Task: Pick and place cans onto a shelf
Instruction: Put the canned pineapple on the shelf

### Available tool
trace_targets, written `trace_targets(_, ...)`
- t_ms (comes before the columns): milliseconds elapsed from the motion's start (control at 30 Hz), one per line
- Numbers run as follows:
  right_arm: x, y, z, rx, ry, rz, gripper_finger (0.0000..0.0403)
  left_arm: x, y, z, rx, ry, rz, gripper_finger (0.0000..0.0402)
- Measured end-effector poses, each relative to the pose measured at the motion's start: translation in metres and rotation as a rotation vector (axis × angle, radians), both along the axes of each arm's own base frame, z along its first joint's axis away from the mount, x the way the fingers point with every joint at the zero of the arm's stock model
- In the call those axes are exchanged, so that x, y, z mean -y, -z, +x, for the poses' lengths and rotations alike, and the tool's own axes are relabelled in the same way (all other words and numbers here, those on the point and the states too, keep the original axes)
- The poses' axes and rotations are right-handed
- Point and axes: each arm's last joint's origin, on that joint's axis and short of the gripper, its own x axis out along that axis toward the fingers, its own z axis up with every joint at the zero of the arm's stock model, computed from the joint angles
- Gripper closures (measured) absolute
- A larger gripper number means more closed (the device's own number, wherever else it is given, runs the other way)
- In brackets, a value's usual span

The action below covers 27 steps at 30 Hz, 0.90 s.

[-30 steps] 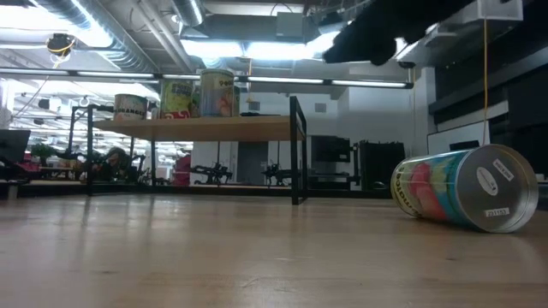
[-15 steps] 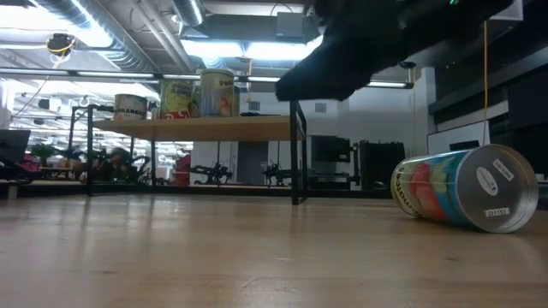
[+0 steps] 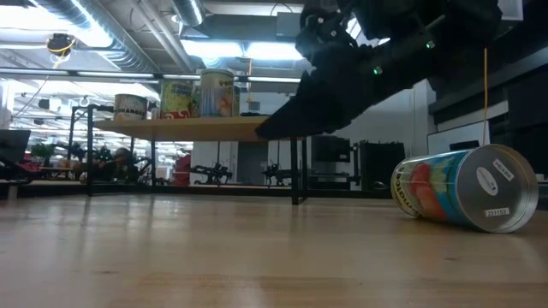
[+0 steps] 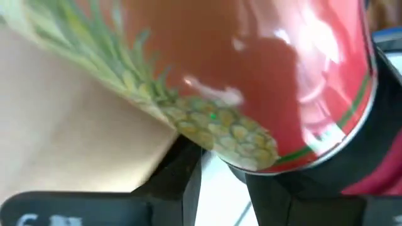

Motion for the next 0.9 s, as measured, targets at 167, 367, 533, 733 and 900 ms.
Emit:
trace_targets(167, 0.0, 0.007, 0.001, -0.017, -0.001, -0.002, 0.0196, -0.008, 0.003, 0.004, -0.016, 0.009, 0.061, 0.0291)
trace_targets(367, -0.001, 0.01, 0.001, -0.027, -0.018, 0.006, 0.0196, -0.016, 0.004, 0.009, 0.01, 0.022, 0.128, 0.0291)
trace_targets(533, -0.003, 0.009, 0.002, -0.017, -0.065, 0.033, 0.0196, -0.025, 0.004, 0.019, 0.05, 0.038, 0.187, 0.0291)
trace_targets(733, -0.003, 0.006, 0.003, 0.013, -0.065, 0.034, 0.0196, -0.037, 0.004, 0.032, 0.085, 0.082, 0.238, 0.0291)
trace_targets(900, -0.003, 0.002, 0.005, 0.06, -0.065, 0.041, 0.0196, -0.046, 0.004, 0.042, 0.105, 0.123, 0.268, 0.0291)
